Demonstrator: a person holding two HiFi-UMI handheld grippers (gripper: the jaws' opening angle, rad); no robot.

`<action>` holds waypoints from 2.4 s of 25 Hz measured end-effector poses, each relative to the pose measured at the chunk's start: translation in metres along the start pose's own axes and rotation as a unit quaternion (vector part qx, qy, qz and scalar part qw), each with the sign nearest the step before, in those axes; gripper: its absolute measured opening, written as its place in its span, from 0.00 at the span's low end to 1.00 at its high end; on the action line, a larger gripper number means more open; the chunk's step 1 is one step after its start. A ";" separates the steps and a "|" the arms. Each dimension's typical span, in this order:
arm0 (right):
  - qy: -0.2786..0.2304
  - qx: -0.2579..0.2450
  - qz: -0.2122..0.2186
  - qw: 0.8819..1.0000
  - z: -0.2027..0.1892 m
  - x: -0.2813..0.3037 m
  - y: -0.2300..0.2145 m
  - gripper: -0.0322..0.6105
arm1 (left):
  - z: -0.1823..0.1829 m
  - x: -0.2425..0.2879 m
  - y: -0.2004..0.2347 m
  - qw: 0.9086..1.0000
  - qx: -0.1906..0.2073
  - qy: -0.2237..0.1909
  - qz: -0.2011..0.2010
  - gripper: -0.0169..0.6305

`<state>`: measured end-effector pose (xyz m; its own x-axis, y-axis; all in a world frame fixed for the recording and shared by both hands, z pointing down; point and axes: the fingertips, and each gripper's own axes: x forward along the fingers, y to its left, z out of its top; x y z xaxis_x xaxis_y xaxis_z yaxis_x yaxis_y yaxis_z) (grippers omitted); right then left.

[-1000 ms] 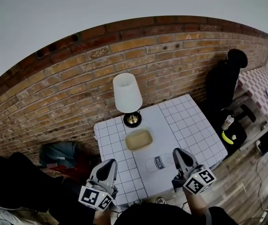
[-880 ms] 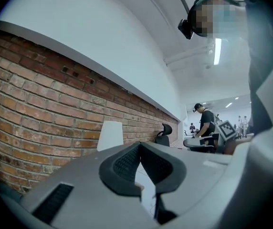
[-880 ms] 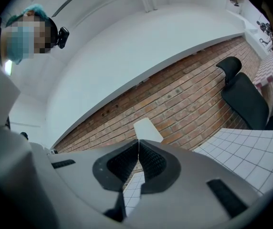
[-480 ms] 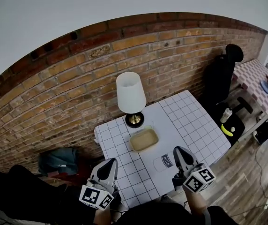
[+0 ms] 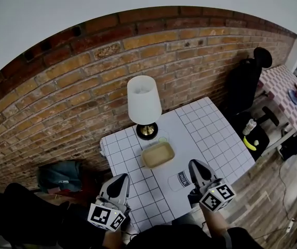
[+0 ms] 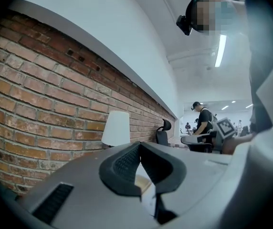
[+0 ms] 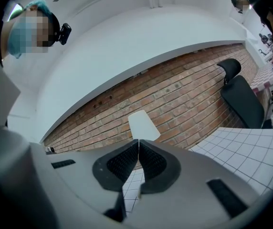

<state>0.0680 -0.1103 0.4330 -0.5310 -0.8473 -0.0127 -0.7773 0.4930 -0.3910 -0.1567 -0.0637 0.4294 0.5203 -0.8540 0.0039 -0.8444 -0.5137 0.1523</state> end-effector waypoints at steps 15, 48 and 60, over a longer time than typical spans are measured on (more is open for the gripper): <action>0.052 -0.004 0.049 0.997 -0.004 0.057 -0.057 0.06 | -0.027 0.054 0.009 0.996 -0.012 0.020 0.087 0.04; 0.173 0.018 0.060 0.983 -0.118 0.129 -0.110 0.06 | -0.135 0.104 0.054 0.979 -0.077 0.109 0.154 0.04; 0.214 0.026 0.051 0.975 -0.153 0.138 -0.123 0.20 | -0.175 0.119 0.060 0.970 -0.116 0.156 0.149 0.17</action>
<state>0.0389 -0.2575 0.6201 -0.7055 -0.6288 0.3268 -0.7007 0.5497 -0.4549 -0.1235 -0.1817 0.6125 0.3020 -0.8767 0.3743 -0.9301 -0.1849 0.3174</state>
